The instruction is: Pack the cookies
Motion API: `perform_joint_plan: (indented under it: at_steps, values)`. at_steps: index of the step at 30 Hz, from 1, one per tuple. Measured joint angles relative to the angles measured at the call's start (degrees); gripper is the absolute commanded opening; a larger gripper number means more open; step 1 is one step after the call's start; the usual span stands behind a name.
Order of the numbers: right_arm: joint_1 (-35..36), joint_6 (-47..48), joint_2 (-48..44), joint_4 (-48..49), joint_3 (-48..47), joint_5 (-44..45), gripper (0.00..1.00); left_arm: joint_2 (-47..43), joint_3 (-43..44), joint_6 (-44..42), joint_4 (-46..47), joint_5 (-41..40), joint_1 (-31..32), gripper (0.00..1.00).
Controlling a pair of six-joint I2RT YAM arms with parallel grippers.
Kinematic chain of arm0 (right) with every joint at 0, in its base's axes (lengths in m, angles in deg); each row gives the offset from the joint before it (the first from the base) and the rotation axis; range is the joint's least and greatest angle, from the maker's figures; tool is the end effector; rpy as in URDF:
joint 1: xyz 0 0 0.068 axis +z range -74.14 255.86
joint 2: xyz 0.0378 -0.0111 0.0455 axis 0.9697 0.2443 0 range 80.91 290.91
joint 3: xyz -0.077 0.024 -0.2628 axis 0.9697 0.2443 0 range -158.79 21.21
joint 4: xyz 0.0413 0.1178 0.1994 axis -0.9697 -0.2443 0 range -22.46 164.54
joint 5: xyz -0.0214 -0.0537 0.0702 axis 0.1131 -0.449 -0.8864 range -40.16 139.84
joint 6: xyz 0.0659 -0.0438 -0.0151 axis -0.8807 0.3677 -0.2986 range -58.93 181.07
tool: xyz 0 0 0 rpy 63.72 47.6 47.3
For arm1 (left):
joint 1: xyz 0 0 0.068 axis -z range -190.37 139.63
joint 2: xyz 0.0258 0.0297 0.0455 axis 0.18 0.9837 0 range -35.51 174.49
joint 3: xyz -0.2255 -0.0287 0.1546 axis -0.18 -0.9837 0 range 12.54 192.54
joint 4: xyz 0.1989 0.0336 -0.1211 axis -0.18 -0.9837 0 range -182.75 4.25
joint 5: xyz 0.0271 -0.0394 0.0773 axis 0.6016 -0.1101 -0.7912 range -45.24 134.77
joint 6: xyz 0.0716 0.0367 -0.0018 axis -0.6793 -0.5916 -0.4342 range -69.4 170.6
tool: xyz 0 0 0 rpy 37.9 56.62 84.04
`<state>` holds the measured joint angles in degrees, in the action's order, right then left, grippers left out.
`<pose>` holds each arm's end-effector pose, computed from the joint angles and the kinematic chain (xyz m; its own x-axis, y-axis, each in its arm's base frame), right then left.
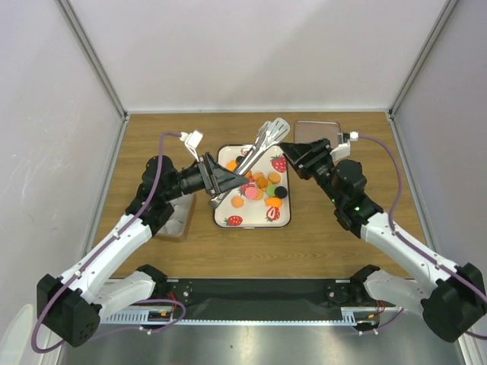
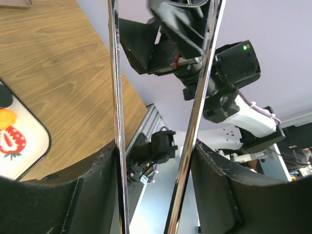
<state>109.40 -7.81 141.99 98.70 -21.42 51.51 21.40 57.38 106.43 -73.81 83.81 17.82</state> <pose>0.2169 0.1414 0.3491 -0.4627 0.8120 -0.3559 -0.2676 0.2548 0.9292 0.1797 -0.1460 0.3497 -0.7641 -0.3196 -0.5604 0.5163 0.2181 -0.8282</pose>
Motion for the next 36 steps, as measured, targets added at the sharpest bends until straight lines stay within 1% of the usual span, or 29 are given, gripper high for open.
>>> perform_joint_plan:
  at_steps: [3,7,11,15,20,27,36]
  values:
    - [-2.58,2.82,-3.13,-7.52,0.50,1.27,0.60,-0.72,0.44,-1.90,-2.56,-0.66,0.00,0.61]
    - [-7.19,9.86,-7.63,-18.34,0.28,2.49,0.60,-2.43,1.49,-6.84,-9.90,-4.46,0.04,0.60]
    - [-11.74,18.99,-9.51,-29.22,-1.92,3.08,0.61,-3.45,2.64,-13.03,-19.06,-12.50,1.53,0.57]
    - [-12.79,27.28,-8.98,-36.35,-3.87,3.39,0.61,-2.78,2.67,-17.55,-26.84,-22.14,4.42,0.55]
    - [-13.53,36.52,-4.96,-41.09,-5.95,3.52,0.61,1.44,2.84,-20.96,-33.88,-33.22,6.47,0.53]
    - [-17.44,42.95,-1.40,-43.78,-5.99,-0.22,0.61,5.75,4.52,-22.93,-43.21,-44.89,10.75,0.53]
    - [-19.28,45.38,-2.56,-43.63,-5.57,-4.55,0.61,5.79,4.68,-22.21,-51.32,-52.89,17.70,0.52]
